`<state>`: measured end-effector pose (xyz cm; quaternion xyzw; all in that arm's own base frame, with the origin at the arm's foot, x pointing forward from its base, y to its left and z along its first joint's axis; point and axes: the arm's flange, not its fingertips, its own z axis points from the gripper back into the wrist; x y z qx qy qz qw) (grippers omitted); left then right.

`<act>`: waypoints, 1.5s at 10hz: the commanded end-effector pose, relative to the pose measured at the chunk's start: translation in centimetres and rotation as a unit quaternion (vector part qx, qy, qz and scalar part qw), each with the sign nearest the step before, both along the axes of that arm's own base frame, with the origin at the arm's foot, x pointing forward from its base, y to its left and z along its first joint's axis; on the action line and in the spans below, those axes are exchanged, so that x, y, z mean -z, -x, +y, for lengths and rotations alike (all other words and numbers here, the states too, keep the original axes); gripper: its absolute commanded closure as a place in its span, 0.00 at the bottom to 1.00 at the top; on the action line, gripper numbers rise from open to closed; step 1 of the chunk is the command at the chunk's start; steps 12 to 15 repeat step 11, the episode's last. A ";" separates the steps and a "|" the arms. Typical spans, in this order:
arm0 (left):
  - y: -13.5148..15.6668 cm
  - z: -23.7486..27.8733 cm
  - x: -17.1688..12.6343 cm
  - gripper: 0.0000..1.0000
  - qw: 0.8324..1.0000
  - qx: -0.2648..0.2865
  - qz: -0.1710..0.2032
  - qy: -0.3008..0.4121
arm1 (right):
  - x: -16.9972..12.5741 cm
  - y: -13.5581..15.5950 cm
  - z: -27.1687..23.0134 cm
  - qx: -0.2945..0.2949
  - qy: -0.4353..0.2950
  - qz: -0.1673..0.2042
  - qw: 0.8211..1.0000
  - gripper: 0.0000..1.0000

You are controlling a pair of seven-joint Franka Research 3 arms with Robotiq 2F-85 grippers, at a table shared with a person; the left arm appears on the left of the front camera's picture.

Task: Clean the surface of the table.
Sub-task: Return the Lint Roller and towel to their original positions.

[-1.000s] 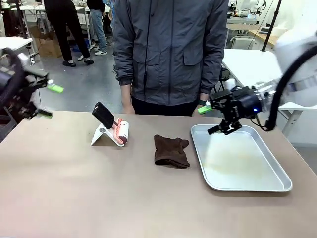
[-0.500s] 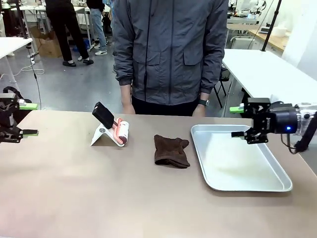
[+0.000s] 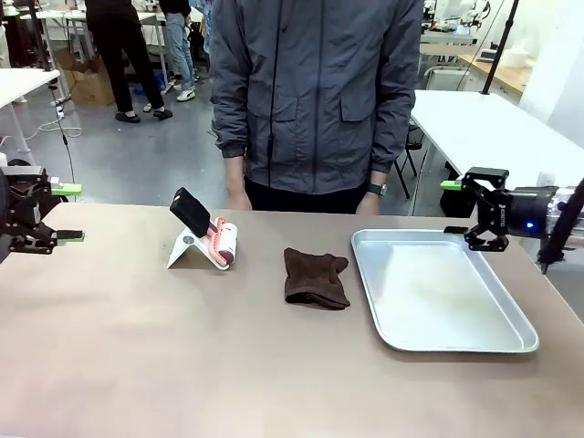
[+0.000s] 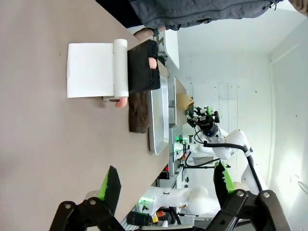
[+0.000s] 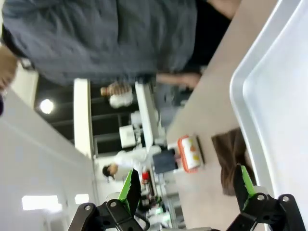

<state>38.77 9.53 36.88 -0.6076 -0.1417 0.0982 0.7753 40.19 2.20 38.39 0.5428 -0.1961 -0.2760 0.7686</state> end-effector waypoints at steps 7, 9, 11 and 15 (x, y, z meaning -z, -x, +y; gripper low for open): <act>0.8 0.2 -0.2 0.00 1.000 -0.001 0.004 0.004 | 0.0 0.1 -0.6 -0.055 -0.018 -0.001 0.998 0.00; 0.8 0.2 -0.2 0.00 1.000 -0.001 0.004 0.004 | 0.0 0.1 -0.6 -0.055 -0.018 -0.001 0.998 0.00; 0.8 0.2 -0.2 0.00 1.000 -0.001 0.004 0.004 | 0.0 0.1 -0.6 -0.055 -0.018 -0.001 0.998 0.00; 0.8 0.2 -0.2 0.00 1.000 -0.001 0.004 0.004 | 0.0 0.1 -0.6 -0.055 -0.018 -0.001 0.998 0.00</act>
